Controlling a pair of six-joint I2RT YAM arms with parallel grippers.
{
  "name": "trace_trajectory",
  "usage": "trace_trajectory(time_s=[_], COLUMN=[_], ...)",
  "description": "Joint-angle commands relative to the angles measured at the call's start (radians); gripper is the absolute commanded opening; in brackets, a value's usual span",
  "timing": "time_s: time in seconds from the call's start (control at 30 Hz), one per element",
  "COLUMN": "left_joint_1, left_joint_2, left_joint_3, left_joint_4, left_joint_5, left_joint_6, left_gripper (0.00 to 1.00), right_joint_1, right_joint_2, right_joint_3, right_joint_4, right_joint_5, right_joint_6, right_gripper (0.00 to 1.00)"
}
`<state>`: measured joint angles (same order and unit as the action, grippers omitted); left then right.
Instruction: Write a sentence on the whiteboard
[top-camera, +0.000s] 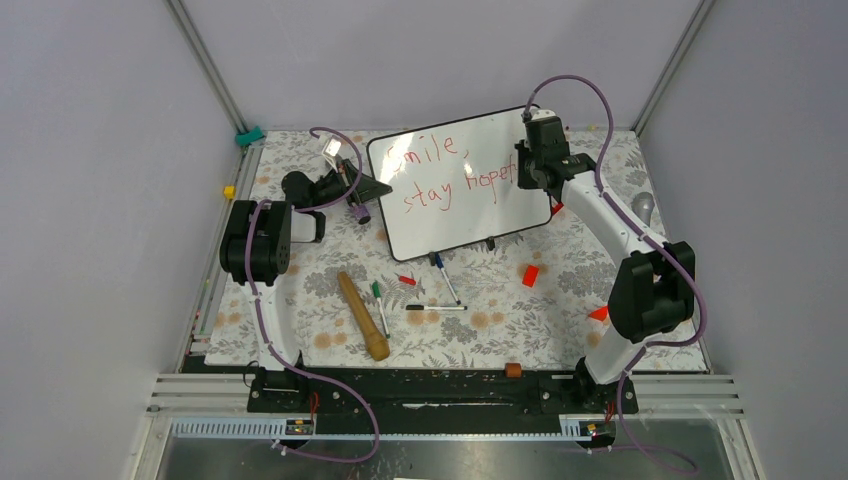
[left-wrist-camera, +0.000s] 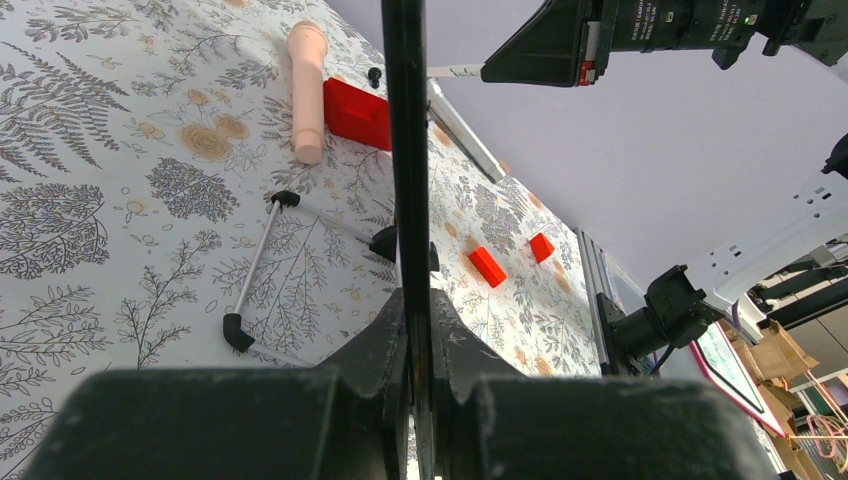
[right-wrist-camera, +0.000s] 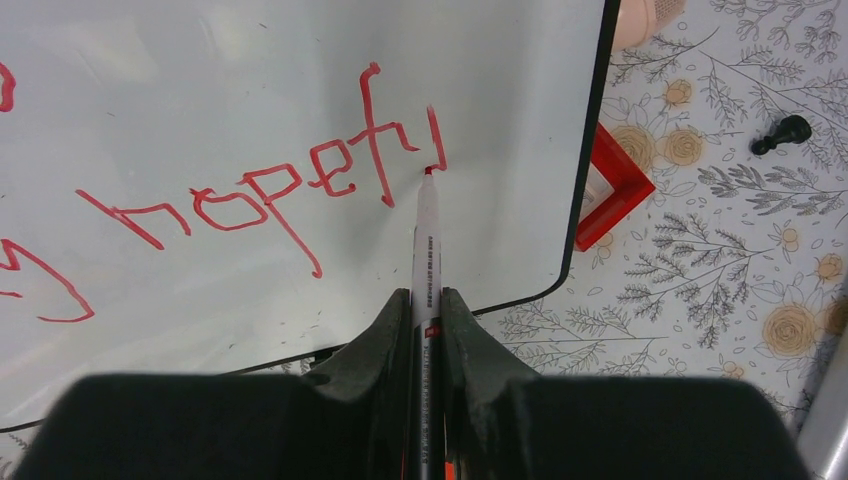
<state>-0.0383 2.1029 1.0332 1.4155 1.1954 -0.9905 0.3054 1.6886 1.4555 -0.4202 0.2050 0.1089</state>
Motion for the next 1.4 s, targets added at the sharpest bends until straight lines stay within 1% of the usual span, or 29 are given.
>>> trace_trajectory(time_s=[0.0, 0.43, 0.73, 1.37], left_joint_1=[-0.032, -0.032, -0.032, -0.032], left_joint_2=[-0.003, -0.003, -0.004, -0.001], left_joint_3=[0.003, 0.004, 0.003, 0.007], left_joint_4=[0.059, 0.059, 0.059, 0.059], left_joint_5=[0.14, 0.14, 0.138, 0.138], left_joint_6=[0.061, 0.059, 0.06, 0.057], left_gripper=[0.0, 0.0, 0.0, 0.0], right_joint_1=[-0.002, -0.001, -0.002, -0.002], right_joint_2=[-0.049, -0.109, -0.068, -0.001], right_joint_3=[0.036, 0.022, 0.059, 0.079], right_joint_4=[0.021, -0.007, -0.011, -0.005], right_joint_5=[-0.035, 0.025, -0.019, -0.017], right_joint_6=[0.002, -0.016, -0.007, -0.007], right_gripper=[0.0, 0.0, 0.0, 0.0])
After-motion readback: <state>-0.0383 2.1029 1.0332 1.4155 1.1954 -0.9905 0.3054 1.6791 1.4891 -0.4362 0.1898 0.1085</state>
